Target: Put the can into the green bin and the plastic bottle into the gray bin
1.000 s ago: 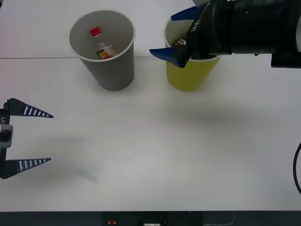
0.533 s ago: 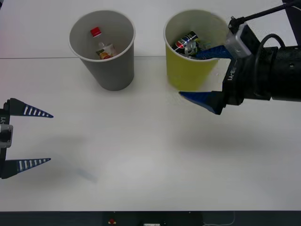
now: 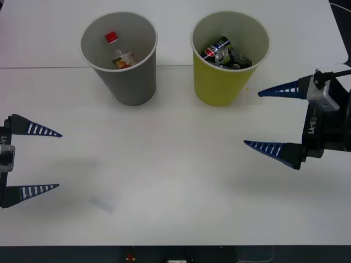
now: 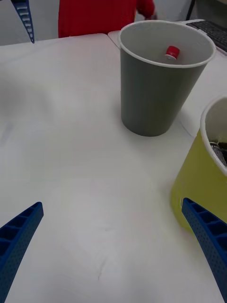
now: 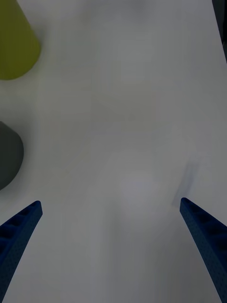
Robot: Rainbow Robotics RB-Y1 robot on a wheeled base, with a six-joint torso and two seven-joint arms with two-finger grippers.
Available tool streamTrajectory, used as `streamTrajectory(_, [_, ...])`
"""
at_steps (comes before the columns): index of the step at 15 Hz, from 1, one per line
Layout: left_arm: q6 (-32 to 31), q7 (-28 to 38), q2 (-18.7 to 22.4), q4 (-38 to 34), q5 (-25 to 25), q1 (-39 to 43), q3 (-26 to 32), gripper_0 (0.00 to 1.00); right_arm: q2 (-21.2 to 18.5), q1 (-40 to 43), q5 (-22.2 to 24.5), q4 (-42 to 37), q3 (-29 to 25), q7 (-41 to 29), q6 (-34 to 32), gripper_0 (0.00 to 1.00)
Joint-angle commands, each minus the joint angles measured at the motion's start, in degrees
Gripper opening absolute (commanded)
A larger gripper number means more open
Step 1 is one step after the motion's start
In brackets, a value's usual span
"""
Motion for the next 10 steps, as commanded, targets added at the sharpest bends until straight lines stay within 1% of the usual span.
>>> streamTrajectory(1, [0.0,0.0,0.0,0.0,0.0,0.0,0.0,1.0,-0.1,2.3,-4.7,4.4,-2.4,6.6,-2.8,1.0])
streamTrajectory(3, [0.0,0.0,0.0,0.0,0.0,0.0,0.0,1.0,-0.2,2.3,-8.4,9.7,-4.3,13.2,-7.1,1.0])
streamTrajectory(5, [0.0,0.0,0.0,0.0,0.0,0.0,0.0,1.0,-0.3,2.3,-9.9,13.6,-6.2,18.6,-10.6,1.0])
streamTrajectory(7, [0.0,0.0,0.0,0.0,0.0,0.0,0.0,1.0,-0.8,2.3,-11.8,17.1,-7.1,22.9,-13.1,1.0])
streamTrajectory(9, [0.0,0.0,0.0,0.0,0.0,0.0,0.0,1.0,-1.6,2.3,-14.2,20.7,-7.1,25.9,-15.2,1.0])
streamTrajectory(10, [0.0,0.0,0.0,0.0,0.0,0.0,0.0,1.0,-2.0,2.3,-14.8,22.1,-7.1,27.2,-15.9,1.0])
